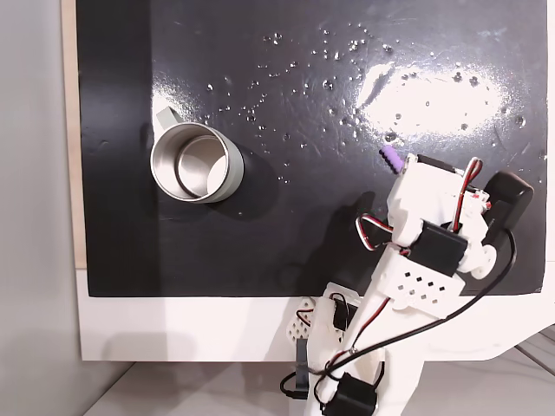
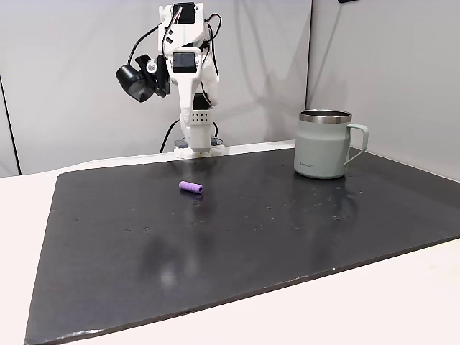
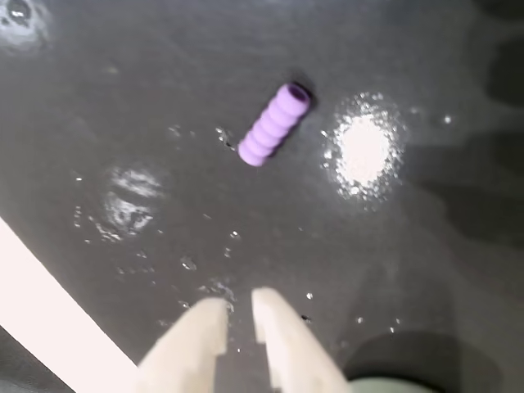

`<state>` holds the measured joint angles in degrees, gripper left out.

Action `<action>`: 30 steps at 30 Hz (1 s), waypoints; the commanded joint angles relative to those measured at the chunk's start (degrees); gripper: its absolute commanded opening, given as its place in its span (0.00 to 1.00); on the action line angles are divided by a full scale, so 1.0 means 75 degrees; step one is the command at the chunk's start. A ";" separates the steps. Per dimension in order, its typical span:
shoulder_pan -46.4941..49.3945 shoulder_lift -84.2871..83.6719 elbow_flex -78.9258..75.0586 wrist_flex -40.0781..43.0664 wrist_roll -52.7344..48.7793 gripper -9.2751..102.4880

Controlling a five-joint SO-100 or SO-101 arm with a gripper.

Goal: Grasp a pengrip and put it in the cup.

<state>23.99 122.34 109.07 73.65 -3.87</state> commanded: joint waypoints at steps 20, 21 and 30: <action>-0.0188 -0.3574 -0.2578 0.0691 0.2285 0.28; -0.0234 -0.3668 -0.2566 0.0645 0.2332 0.28; -0.0434 -0.4453 -0.2449 0.0234 0.2367 0.28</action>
<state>20.48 89.03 92.64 76.46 13.54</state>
